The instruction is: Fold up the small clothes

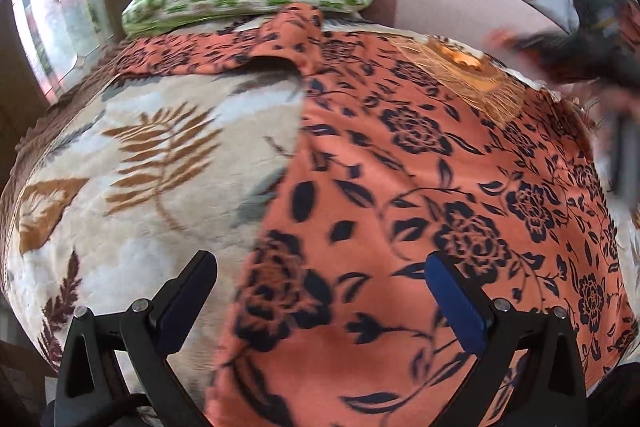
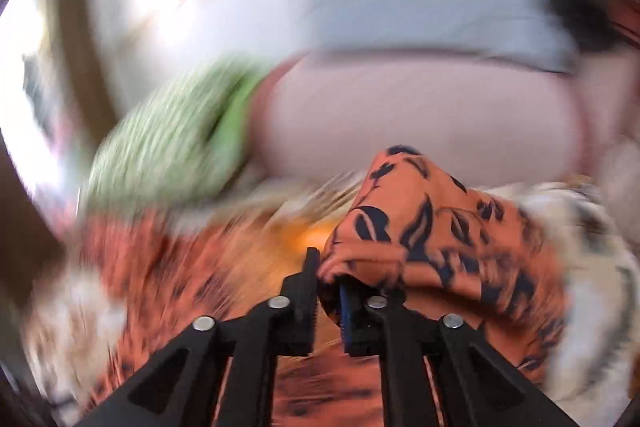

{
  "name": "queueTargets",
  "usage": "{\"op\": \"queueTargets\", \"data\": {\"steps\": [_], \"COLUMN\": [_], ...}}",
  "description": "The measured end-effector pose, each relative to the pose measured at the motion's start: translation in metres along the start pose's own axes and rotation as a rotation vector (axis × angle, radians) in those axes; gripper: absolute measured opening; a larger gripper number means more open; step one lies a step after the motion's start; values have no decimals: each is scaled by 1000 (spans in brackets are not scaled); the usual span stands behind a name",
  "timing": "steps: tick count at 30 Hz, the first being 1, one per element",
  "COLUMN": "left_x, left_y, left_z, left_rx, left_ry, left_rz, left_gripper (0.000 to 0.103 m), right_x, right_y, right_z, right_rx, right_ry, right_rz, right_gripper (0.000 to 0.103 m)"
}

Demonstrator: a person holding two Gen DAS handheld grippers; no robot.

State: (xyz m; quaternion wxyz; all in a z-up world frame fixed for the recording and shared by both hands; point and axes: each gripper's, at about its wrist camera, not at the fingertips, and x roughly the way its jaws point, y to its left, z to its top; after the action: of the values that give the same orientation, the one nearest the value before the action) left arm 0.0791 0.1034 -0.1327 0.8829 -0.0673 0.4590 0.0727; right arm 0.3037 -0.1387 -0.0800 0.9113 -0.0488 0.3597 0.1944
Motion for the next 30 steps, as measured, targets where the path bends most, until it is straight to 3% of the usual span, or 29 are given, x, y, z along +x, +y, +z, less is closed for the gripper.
{"op": "queueTargets", "data": {"steps": [1, 2, 3, 7, 10, 12, 16, 19, 21, 23, 26, 27, 29, 30], "left_x": [-1, -1, -1, 5, 13, 19, 39, 57, 72, 96, 129, 136, 145, 151], "left_y": [6, 13, 17, 30, 20, -5, -88, -160, -203, -240, -285, -291, -292, -284], "left_z": [0, 1, 2, 14, 32, 48, 89, 126, 144, 155, 161, 166, 181, 192], "left_rx": [-8, -13, -15, -39, -57, 10, 296, 495, 590, 672, 791, 790, 718, 640], "left_ry": [2, 3, 2, -7, -9, -21, -55, -125, -158, -132, -107, -105, -71, -20], "left_rz": [0, 0, 1, -8, -34, -29, 61, 112, 134, 151, 199, 206, 183, 141], "left_gripper": [103, 103, 103, 103, 103, 103, 103, 103, 103, 103, 101, 96, 62, 15], "right_x": [21, 39, 52, 27, -13, -32, -38, -47, -52, -58, -57, -60, -64, -66], "right_y": [21, 39, 52, 36, -4, -52, -132, -164, -168, -169, -172, -171, -169, -169], "right_z": [-11, -21, -34, -48, -62, -70, -90, -122, -141, -159, -154, -146, -140, -138], "right_rx": [-36, -41, -14, 142, 312, 452, 710, 860, 899, 914, 914, 885, 844, 827], "right_ry": [52, 106, 148, 81, 1, -43, -62, -86, -99, -112, -96, -109, -128, -135], "right_rz": [38, 88, 151, 251, 286, 272, 254, 323, 359, 372, 408, 408, 391, 384], "right_gripper": [52, 96, 103, 103, 103, 103, 103, 103, 103, 103, 103, 103, 103, 103]}}
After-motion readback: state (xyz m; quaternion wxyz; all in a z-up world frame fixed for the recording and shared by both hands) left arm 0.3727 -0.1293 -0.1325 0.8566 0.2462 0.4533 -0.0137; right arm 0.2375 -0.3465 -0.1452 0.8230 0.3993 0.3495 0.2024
